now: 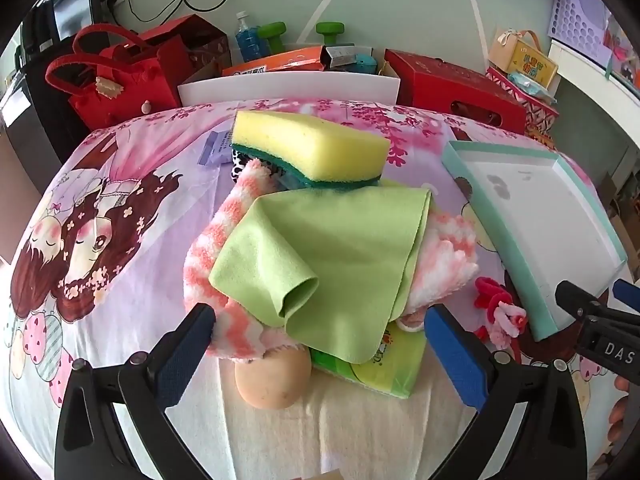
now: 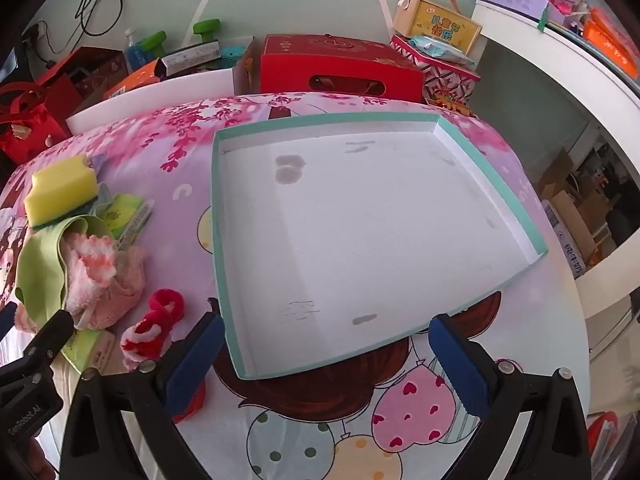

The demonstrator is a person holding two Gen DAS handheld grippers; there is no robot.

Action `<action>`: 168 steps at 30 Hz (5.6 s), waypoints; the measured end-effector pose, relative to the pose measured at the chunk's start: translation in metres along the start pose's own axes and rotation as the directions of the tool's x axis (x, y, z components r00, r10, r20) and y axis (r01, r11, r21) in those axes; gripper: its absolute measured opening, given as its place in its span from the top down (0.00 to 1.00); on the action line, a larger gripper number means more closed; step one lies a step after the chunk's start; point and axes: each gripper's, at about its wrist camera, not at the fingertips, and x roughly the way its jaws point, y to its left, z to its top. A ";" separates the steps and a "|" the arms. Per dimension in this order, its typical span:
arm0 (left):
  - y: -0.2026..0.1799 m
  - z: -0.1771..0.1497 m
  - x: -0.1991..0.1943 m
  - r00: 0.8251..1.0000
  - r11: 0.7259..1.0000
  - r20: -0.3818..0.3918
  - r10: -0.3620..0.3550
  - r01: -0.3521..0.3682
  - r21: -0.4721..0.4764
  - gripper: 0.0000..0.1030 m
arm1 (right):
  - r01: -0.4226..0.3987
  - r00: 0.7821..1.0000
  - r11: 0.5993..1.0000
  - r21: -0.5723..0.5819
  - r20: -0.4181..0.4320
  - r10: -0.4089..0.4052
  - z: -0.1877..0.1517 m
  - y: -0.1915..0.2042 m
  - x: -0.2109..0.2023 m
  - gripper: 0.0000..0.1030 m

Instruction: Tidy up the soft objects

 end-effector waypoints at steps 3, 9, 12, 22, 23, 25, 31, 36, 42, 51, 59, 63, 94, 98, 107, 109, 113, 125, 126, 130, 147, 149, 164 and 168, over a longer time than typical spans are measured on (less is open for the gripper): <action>0.000 0.000 -0.001 1.000 1.000 0.003 0.000 0.000 0.003 0.00 | 0.000 1.000 1.000 -0.005 -0.001 0.000 -0.001 0.000 -0.002 0.00; 0.001 0.000 0.000 1.000 1.000 0.000 0.002 -0.002 -0.001 0.00 | -0.001 1.000 1.000 -0.007 -0.008 0.001 -0.001 0.000 -0.001 0.00; 0.002 0.001 -0.001 1.000 1.000 0.002 0.004 -0.004 -0.003 0.00 | -0.002 1.000 1.000 -0.006 -0.011 0.002 -0.001 0.000 0.000 0.00; 0.002 0.001 0.000 1.000 1.000 0.002 0.012 -0.012 0.000 0.00 | 0.000 1.000 1.000 0.000 -0.013 0.000 0.000 -0.001 -0.001 0.00; 0.002 0.001 0.000 1.000 1.000 0.004 0.012 -0.012 0.000 0.00 | 0.001 1.000 1.000 0.001 -0.013 -0.001 0.000 -0.001 -0.001 0.00; 0.002 0.001 -0.001 1.000 1.000 0.007 0.013 -0.013 0.002 0.00 | 0.001 1.000 1.000 0.000 -0.014 -0.001 0.000 -0.001 -0.001 0.00; 0.003 0.001 -0.002 1.000 1.000 0.012 0.015 -0.015 0.000 0.00 | -0.001 1.000 1.000 0.000 -0.013 0.001 0.000 -0.001 -0.001 0.00; 0.004 0.002 -0.003 1.000 1.000 0.013 0.017 -0.017 -0.006 0.00 | -0.002 1.000 1.000 -0.002 -0.012 0.002 0.000 0.000 -0.002 0.00; 0.005 0.002 -0.003 1.000 1.000 0.015 0.018 -0.017 -0.012 0.00 | -0.002 1.000 1.000 -0.001 -0.013 0.002 0.000 0.000 -0.002 0.00; 0.006 0.002 -0.003 1.000 1.000 0.013 0.016 -0.016 -0.015 0.00 | -0.001 1.000 1.000 -0.001 -0.013 0.001 0.000 0.000 -0.002 0.00; 0.006 0.001 -0.002 1.000 1.000 0.007 0.020 -0.020 -0.016 0.00 | -0.002 1.000 1.000 -0.002 -0.014 0.002 0.000 0.001 -0.002 0.00; 0.005 0.001 -0.001 1.000 1.000 0.006 0.021 -0.020 -0.016 0.00 | -0.002 1.000 1.000 -0.002 -0.013 0.002 0.000 0.001 -0.002 0.00; 0.051 -0.008 0.001 0.992 0.998 -0.117 0.049 -0.054 -0.045 0.00 | -0.240 0.968 0.956 -0.169 0.025 0.248 -0.006 0.061 -0.019 0.15; 0.052 -0.010 0.004 0.990 0.998 -0.133 0.038 -0.045 -0.051 0.00 | -0.248 0.968 0.953 -0.175 -0.009 0.250 -0.010 0.067 -0.013 0.27; 0.052 -0.007 0.002 0.993 0.998 -0.121 -0.003 -0.004 -0.063 0.13 | -0.281 0.960 0.942 -0.183 -0.044 0.277 -0.011 0.075 -0.003 0.57; 0.054 -0.006 0.000 0.993 0.997 -0.113 -0.016 0.007 -0.078 0.13 | -0.287 0.958 0.941 -0.178 -0.045 0.283 -0.012 0.075 -0.003 0.59; 0.057 0.001 -0.013 0.998 0.995 -0.047 -0.031 0.026 -0.097 0.13 | -0.302 0.953 0.940 -0.158 -0.037 0.300 -0.010 0.073 -0.002 0.69; 0.029 0.017 -0.021 0.998 0.998 0.034 -0.051 0.052 -0.031 0.47 | -0.308 0.951 0.942 -0.131 -0.032 0.306 -0.008 0.069 0.002 0.79; 0.027 0.018 -0.019 0.998 0.998 0.028 -0.061 0.062 -0.031 0.52 | -0.309 0.951 0.942 -0.130 -0.032 0.308 -0.008 0.068 0.002 0.79; 0.024 0.018 -0.007 0.998 0.998 0.004 -0.055 0.055 -0.032 0.72 | -0.314 0.949 0.941 -0.123 -0.033 0.312 -0.008 0.068 0.003 0.79; 0.037 0.023 -0.017 0.989 0.989 0.114 -0.090 0.102 -0.104 0.97 | -0.338 0.941 0.938 -0.074 -0.023 0.337 -0.007 0.056 0.005 0.83; 0.037 0.024 -0.025 0.984 0.989 0.147 -0.096 0.111 -0.100 0.97 | -0.342 0.940 0.937 -0.069 -0.014 0.342 -0.007 0.054 0.003 0.83; 0.029 0.029 -0.095 0.889 0.965 0.394 -0.232 0.262 -0.023 0.97 | -0.409 0.901 0.912 -0.030 0.148 0.408 0.002 0.033 -0.031 0.84; 0.027 0.030 -0.102 0.874 0.963 0.422 -0.241 0.270 -0.009 0.97 | -0.414 0.893 0.910 -0.029 0.181 0.412 0.003 0.030 -0.038 0.84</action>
